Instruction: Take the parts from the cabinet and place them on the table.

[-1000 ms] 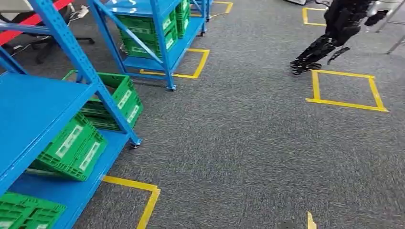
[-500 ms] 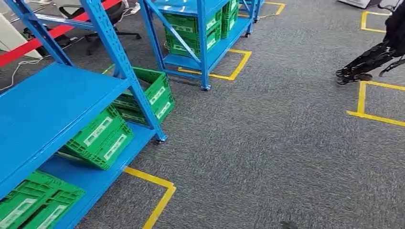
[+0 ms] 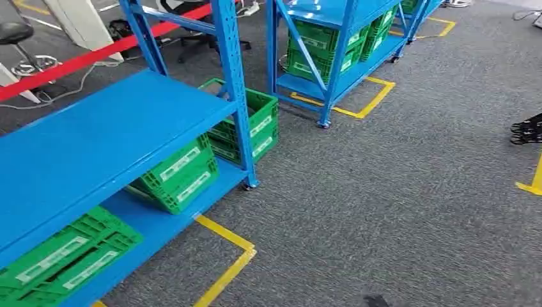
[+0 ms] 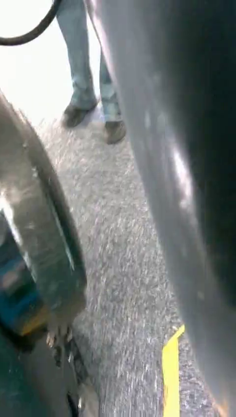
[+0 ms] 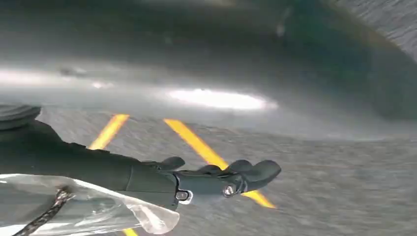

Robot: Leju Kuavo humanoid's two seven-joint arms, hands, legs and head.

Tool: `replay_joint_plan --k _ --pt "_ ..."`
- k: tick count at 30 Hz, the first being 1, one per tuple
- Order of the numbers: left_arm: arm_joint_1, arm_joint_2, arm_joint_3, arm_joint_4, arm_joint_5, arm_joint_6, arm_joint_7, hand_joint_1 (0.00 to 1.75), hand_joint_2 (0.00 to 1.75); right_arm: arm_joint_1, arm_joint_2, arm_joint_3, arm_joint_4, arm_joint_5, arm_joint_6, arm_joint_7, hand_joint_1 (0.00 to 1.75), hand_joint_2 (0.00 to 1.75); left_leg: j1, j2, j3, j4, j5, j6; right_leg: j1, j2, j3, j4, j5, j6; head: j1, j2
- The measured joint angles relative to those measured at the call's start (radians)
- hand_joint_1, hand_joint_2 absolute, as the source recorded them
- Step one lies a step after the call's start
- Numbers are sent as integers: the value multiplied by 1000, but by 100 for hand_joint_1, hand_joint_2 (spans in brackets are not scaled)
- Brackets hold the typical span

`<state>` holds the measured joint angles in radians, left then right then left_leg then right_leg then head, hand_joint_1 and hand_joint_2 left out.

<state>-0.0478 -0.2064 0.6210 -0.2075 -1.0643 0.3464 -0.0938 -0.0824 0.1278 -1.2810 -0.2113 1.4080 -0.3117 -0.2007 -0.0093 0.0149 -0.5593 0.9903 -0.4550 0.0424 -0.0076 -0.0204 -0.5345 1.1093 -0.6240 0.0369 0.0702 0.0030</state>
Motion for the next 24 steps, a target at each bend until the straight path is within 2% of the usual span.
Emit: replay_joint_plan --k 1,2,3,4,5,6,7,8,9,10,12,13,14,15,16,17,18,19,20,21,22,23,24 --pt "-2 -1 1 0 2 0 -4 0 0 2 0 1 0 1 1 1 0 0 0 -13 0 0 -1 2 -3 14 -44 89 -38 2 4 0" --pt "-2 -3 2 0 3 0 -7 0 0 6 0 1 0 1 1 2 0 0 0 -29 0 0 -2 3 -4 18 -89 167 -65 5 5 0" --pt "-2 -3 3 0 5 -2 -9 0 0 8 0 1 0 1 1 2 0 0 0 -44 1 1 -2 2 -5 18 -117 208 -65 7 5 0" --pt "0 -3 3 0 6 -2 -10 0 0 9 0 1 0 2 1 2 0 0 1 -58 3 1 -2 2 -6 18 -121 196 -40 8 4 0" --pt "1 -3 5 0 8 -2 -11 0 0 9 0 1 0 2 1 2 0 0 3 -74 6 2 -4 -2 -7 19 -103 139 9 10 4 0" --pt "2 -3 6 0 8 -2 -13 0 0 9 0 1 0 3 0 2 0 0 7 -89 10 5 -7 -6 -11 25 -69 54 64 14 4 0" --pt "2 -4 7 0 9 -2 -15 0 0 10 0 1 0 4 0 2 0 0 10 -102 12 11 -12 -14 -18 50 -29 -43 116 19 5 0" --pt "1 -3 9 0 11 -2 -19 0 0 9 1 2 1 4 1 4 0 0 8 -113 8 17 -17 -23 -23 106 -14 -73 98 24 6 0" --pt "-2 -2 11 0 14 -2 -24 0 0 10 3 2 2 4 0 5 0 0 9 -127 -2 32 -21 -29 -23 110 -2 -93 94 11 6 0" --pt "-2 -1 13 0 17 -2 -31 0 0 11 3 2 2 4 0 7 0 0 10 -136 -7 30 -16 -34 -19 98 -1 -85 94 0 5 0" --pt "6 0 21 0 21 -2 -39 0 0 10 3 3 2 5 -2 13 0 0 13 -155 -10 27 -11 -43 -14 80 0 -82 95 -14 6 0" --pt "7 3 25 0 24 -2 -48 0 0 10 8 5 3 8 -2 14 0 0 15 -155 -13 32 -19 -47 -23 63 3 -87 98 -25 7 0" --pt "9 2 27 0 29 -5 -59 0 0 8 7 7 2 10 -3 15 0 0 8 -90 -24 59 -36 -51 -20 56 4 -88 97 -32 -1 0" --pt "6 2 27 0 32 -10 -71 0 0 8 8 8 3 11 -2 16 0 0 8 -49 -54 121 -70 -57 -17 40 5 -88 95 -37 -9 0" --pt "4 2 28 0 32 -13 -77 0 0 11 8 8 3 12 -2 16 0 0 10 -30 -93 200 -107 -60 -13 24 5 -88 93 -40 -9 0" --pt "3 2 29 0 34 -17 -83 0 0 15 9 8 3 14 -2 18 0 0 10 -23 -135 285 -142 -61 -10 5 6 -88 90 -43 -8 0" --pt "3 2 29 0 34 -17 -86 0 0 16 9 9 3 15 -3 19 0 0 11 -21 -162 340 -155 -61 -8 -11 6 -88 88 -45 -8 0" --pt "7 2 30 0 34 -17 -87 0 0 16 9 9 3 16 -3 19 0 0 10 -21 -165 345 -143 -59 -5 -24 8 -88 86 -46 -8 0" --pt "10 2 31 0 35 -17 -87 0 0 14 9 10 3 17 -3 19 0 0 10 -20 -145 305 -108 -54 -1 -36 11 -88 84 -47 -9 0" --pt "12 2 32 0 35 -17 -87 0 0 12 10 11 3 17 -3 19 0 0 6 -15 -105 223 -60 -44 4 -48 17 -88 81 -48 -9 0" --pt "11 3 33 0 35 -17 -87 0 0 11 10 13 3 18 -3 19 0 0 -2 6 -55 125 -13 -27 7 -60 24 -89 77 -48 -9 0" --pt "10 5 33 0 35 -17 -88 0 0 12 15 15 3 18 -3 18 0 0 -17 59 -22 59 -7 -4 5 -69 23 -90 74 -49 -7 0" --pt "6 8 34 0 35 -17 -87 0 0 12 18 16 4 18 -3 18 0 0 -23 85 -14 43 -25 5 14 -83 25 -90 68 -43 -6 0"
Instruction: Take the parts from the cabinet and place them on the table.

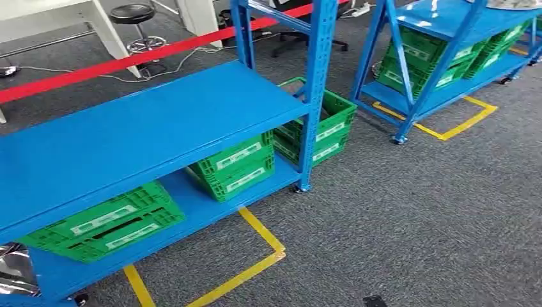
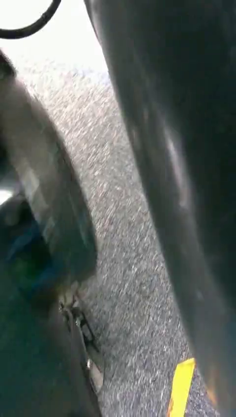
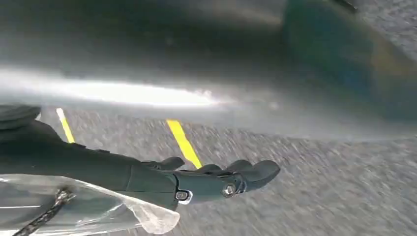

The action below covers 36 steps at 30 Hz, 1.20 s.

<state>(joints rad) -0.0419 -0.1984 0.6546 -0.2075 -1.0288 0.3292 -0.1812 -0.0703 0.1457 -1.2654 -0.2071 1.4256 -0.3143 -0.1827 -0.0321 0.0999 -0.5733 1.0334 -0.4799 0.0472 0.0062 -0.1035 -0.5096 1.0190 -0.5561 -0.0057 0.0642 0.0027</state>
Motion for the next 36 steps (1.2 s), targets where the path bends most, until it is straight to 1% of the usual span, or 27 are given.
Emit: replay_joint_plan --k 3,4,5,6,7,8,9,10,11,13,14,15,16,19,20,21,22,24,25,26,28,29,30,31,34,35,36 --pt "3 -1 0 0 0 0 -1 0 0 -5 3 1 0 1 1 1 0 0 -6 -40 -6 -8 5 6 -3 -40 11 -10 0 11 0 0" --pt "5 -1 0 0 0 0 -1 0 0 -9 5 3 0 1 0 1 0 0 6 -55 13 -34 17 11 1 -37 19 -11 -5 17 -2 0" --pt "9 0 1 0 0 0 -1 0 0 -11 4 4 0 1 0 0 0 0 11 -62 21 -50 24 6 -4 30 11 4 -14 22 6 0" --pt "6 0 2 0 2 0 -1 0 0 -11 4 6 0 1 0 0 0 0 14 -74 22 -54 28 12 -7 80 -13 53 -39 26 5 0" --pt "1 -2 3 0 2 0 -1 0 0 -9 4 7 0 1 0 0 0 0 17 -89 20 -53 28 11 -11 99 -52 131 -75 32 6 0" --pt "-1 -3 5 0 2 0 -1 0 0 -6 4 7 0 1 0 2 0 0 19 -105 20 -53 28 11 -14 103 -96 214 -108 38 6 0" --pt "0 -5 7 0 1 0 -1 0 0 -3 4 7 0 1 0 2 0 0 19 -121 20 -53 27 11 -16 103 -135 279 -127 43 5 0" --pt "1 -6 8 0 1 0 -1 0 0 -1 4 8 0 1 0 2 0 0 21 -135 21 -51 27 10 -19 103 -154 297 -116 48 6 0" --pt "3 -6 9 0 1 0 -1 0 0 0 4 8 0 1 0 2 0 0 25 -149 23 -50 25 5 -21 103 -148 268 -81 52 5 0" --pt "5 -6 10 0 2 0 -1 0 0 0 4 9 0 0 0 2 0 0 36 -179 24 -36 15 -9 -32 116 -79 98 28 64 5 0" --pt "5 -6 10 0 2 0 -1 0 0 0 4 9 0 0 0 2 0 0 39 -192 20 -23 8 -20 -43 161 -48 25 48 74 8 0" --pt "2 -3 11 0 2 0 -1 0 0 0 6 10 3 1 0 2 0 0 33 -204 8 -9 2 -30 -45 218 -43 16 25 76 12 0" --pt "0 -5 12 0 3 0 2 0 0 0 6 10 4 2 1 2 0 0 34 -216 0 -2 2 -34 -44 203 -35 24 24 54 9 0" --pt "6 -4 18 0 7 2 3 0 0 2 5 11 3 10 2 13 0 0 42 -249 -8 -3 7 -49 -41 168 -35 21 25 34 9 0" --pt "8 -4 18 0 9 3 3 0 0 0 5 12 3 11 4 14 0 0 39 -207 -10 9 -1 -52 -42 152 -30 18 26 26 8 0" --pt "7 -4 19 0 14 3 3 0 0 0 5 14 4 15 5 14 0 0 36 -151 -29 47 -25 -57 -40 141 -27 16 25 17 1 0" --pt "4 -4 19 0 16 3 2 0 0 2 6 15 4 19 6 16 0 0 36 -121 -67 122 -63 -62 -36 123 -26 15 23 14 -1 0" --pt "1 -5 23 0 21 3 -3 0 0 6 6 18 4 26 6 20 0 0 38 -106 -149 280 -123 -63 -32 86 -25 15 18 8 -2 0" --pt "3 -5 24 0 24 3 -5 0 0 5 5 18 4 28 6 21 0 0 38 -105 -169 315 -125 -63 -31 71 -24 15 16 7 -1 0" --pt "7 -5 24 0 25 3 -6 0 0 4 6 20 4 29 6 21 0 0 38 -105 -162 298 -100 -60 -29 59 -21 15 13 8 -1 0" --pt "10 -4 27 0 31 2 -7 0 0 1 6 27 4 34 6 14 0 0 33 -94 -92 154 -11 -43 -24 36 -10 14 6 8 -2 0" --pt "10 -3 32 0 38 0 -9 0 175 0 6 30 4 38 5 5 0 0 25 -69 -48 66 30 -29 -22 25 -2 13 2 10 -2 0" --pt "7 -3 40 0 44 0 -11 0 175 0 9 34 5 40 5 -2 0 0 12 -14 -23 25 17 -13 -22 14 -8 11 -3 13 1 0" --pt "3 -3 43 0 48 0 -13 0 175 0 10 37 5 42 3 -8 0 0 6 -9 -16 3 8 -8 -17 6 -4 11 -8 21 -4 0" --pt "9 -4 50 0 51 0 -15 0 175 -9 14 44 5 45 2 -12 0 0 5 -47 -18 -5 8 -4 -16 -38 26 -7 -10 32 -4 0" --pt "12 -4 52 0 51 0 -15 0 175 -11 15 46 5 45 1 -17 0 0 21 -60 -1 -28 21 -5 -19 -13 20 -2 -19 38 -3 0" --pt "12 -5 54 0 52 0 -15 0 175 -12 15 49 5 46 0 -23 0 0 21 -69 5 -35 24 -2 -21 49 12 23 -32 42 2 0"
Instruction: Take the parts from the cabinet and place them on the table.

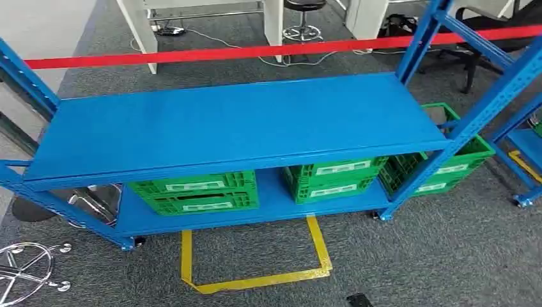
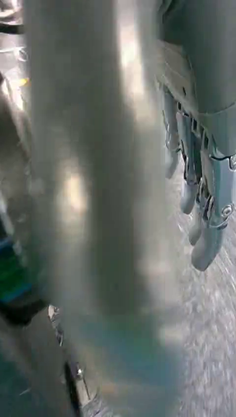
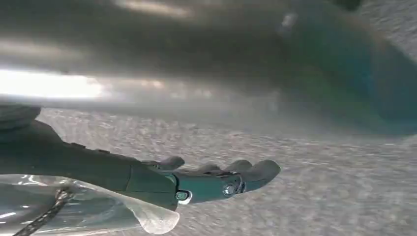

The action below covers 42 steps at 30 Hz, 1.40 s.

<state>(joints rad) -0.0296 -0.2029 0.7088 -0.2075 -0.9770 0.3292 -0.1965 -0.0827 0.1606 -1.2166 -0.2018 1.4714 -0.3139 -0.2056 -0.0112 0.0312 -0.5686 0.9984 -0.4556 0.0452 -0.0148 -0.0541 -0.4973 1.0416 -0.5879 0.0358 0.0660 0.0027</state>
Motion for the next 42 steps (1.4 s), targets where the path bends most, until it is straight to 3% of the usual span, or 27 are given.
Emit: replay_joint_plan --k 1,2,3,4,5,7,8,9,10,11,13,14,16,18,19,20,21,22,24,25,28,30,31,32,34,35,42 --pt "-3 -1 3 0 0 0 0 0 175 0 0 2 0 0 0 -4 0 0 1 -13 -1 0 1 3 0 36 -33 65 -32 2 0 0" --pt "-6 -3 7 0 1 0 0 0 175 2 0 2 0 1 0 -8 0 0 2 -28 -1 0 0 4 0 49 -78 150 -68 5 2 0" --pt "-6 -4 10 0 1 0 -1 0 0 6 0 3 0 3 0 -13 0 0 1 -41 -1 0 -1 7 0 52 -128 233 -96 7 0 0" --pt "-6 -4 11 0 0 0 -1 0 0 9 0 6 0 4 2 -16 0 0 1 -49 1 0 -3 8 1 53 -166 285 -100 9 1 0" --pt "-4 -4 12 0 0 1 -1 0 175 10 -1 8 0 2 10 -15 0 0 1 -59 4 0 -6 8 1 53 -180 284 -75 10 1 0" --pt "-1 -4 13 0 -1 3 -1 0 175 10 -2 9 0 -3 23 -11 0 0 3 -70 16 2 -14 2 -1 53 -144 160 28 11 1 0" --pt "-1 -4 14 0 -2 3 -1 0 175 10 -2 8 0 -8 27 -8 0 175 4 -74 24 3 -20 -2 -3 53 -104 59 85 10 0 0" --pt "-1 -4 14 0 -2 3 -1 0 175 9 -2 8 0 -14 35 -3 0 175 4 -75 26 6 -28 -9 -4 58 -79 -1 99 10 2 0" --pt "-5 -2 14 0 -1 6 2 0 175 7 -1 9 1 -27 48 5 0 175 -3 -77 23 19 -35 -17 -3 67 -71 -19 89 4 2 0" --pt "-5 0 13 0 6 6 7 0 175 8 -1 13 1 -44 57 10 0 175 -3 -78 21 15 -33 -20 -3 68 -69 -12 90 -8 -1 0" --pt "-3 5 8 0 30 2 14 0 175 20 -3 37 0 -83 65 21 0 175 -1 -79 21 14 -32 -24 2 66 -69 -10 89 -16 -3 0" --pt "-3 10 5 -1 43 -2 18 0 0 24 -4 48 0 -106 72 26 0 0 -1 -81 22 18 -40 -27 -7 63 -65 -16 90 -24 -2 0" --pt "3 15 -13 -2 77 -10 23 0 0 26 -9 79 -5 -152 78 29 0 0 1 -54 -5 85 -83 -44 -7 58 -60 -17 87 -36 -11 0" --pt "7 22 -27 -2 108 -23 29 0 0 29 -13 110 -13 -201 90 37 0 0 8 -43 -85 245 -157 -54 -6 49 -58 -17 83 -41 -12 0" --pt "12 24 -37 -2 124 -29 33 0 0 31 -16 127 -19 -224 93 40 0 0 11 -42 -121 312 -178 -57 -6 46 -58 -17 81 -42 -13 0" --pt "20 26 -47 -2 142 -37 37 0 0 31 -18 144 -26 -250 96 44 0 0 13 -42 -137 336 -173 -58 -6 43 -56 -17 80 -42 -12 0" --pt "31 29 -56 -2 157 -41 39 0 0 31 -20 162 -32 -274 99 46 0 0 14 -41 -127 311 -142 -57 -6 43 -53 -17 78 -41 -13 0" --pt "42 31 -67 -2 172 -46 41 0 0 30 -22 179 -41 -295 104 49 0 0 15 -41 -98 243 -94 -54 -5 43 -49 -17 76 -40 -13 0" --pt "57 38 -90 -2 205 -58 48 0 0 29 -26 218 -59 -343 112 55 0 0 12 -36 -16 63 -3 -40 -5 43 -39 -17 70 -35 -13 0" --pt "61 42 -100 -2 221 -62 52 0 0 29 -27 238 -65 -366 115 59 0 0 6 -31 0 36 -22 -35 -1 41 -38 -18 67 -29 -12 0" --pt "74 51 -137 -2 271 -79 60 0 0 30 -34 299 -82 -440 130 68 0 0 3 -35 -1 25 -24 -27 -3 34 -39 -26 68 -12 -11 0" --pt "82 56 -162 -2 304 -92 67 0 0 36 -40 340 -90 -484 135 74 0 0 11 -36 15 1 -12 -17 -4 39 -38 -26 63 -2 -10 0" --pt "83 63 -174 -3 319 -95 70 0 0 41 -44 359 -92 -509 142 77 0 0 7 -38 18 0 -15 -32 -1 40 -31 -43 79 -26 -6 0" --pt "83 66 -187 -5 337 -102 73 0 0 45 -48 381 -94 -536 148 81 0 0 4 -39 19 1 -17 -31 -1 38 -25 -46 59 -40 -5 0" --pt "84 71 -213 -8 372 -114 77 0 0 53 -52 423 -99 -585 154 88 0 0 1 -39 21 1 -20 -27 -4 37 -22 -49 69 -24 -5 0" --pt "85 74 -224 -10 385 -120 81 0 175 57 -55 443 -101 -609 159 91 0 175 0 -39 21 1 -21 -24 -5 39 -21 -51 69 -23 -6 0" --pt "101 98 -316 -31 505 -162 103 0 175 95 -74 591 -119 -781 188 114 0 175 -2 -38 21 3 -24 -18 -7 39 -18 -58 71 -12 -6 0"
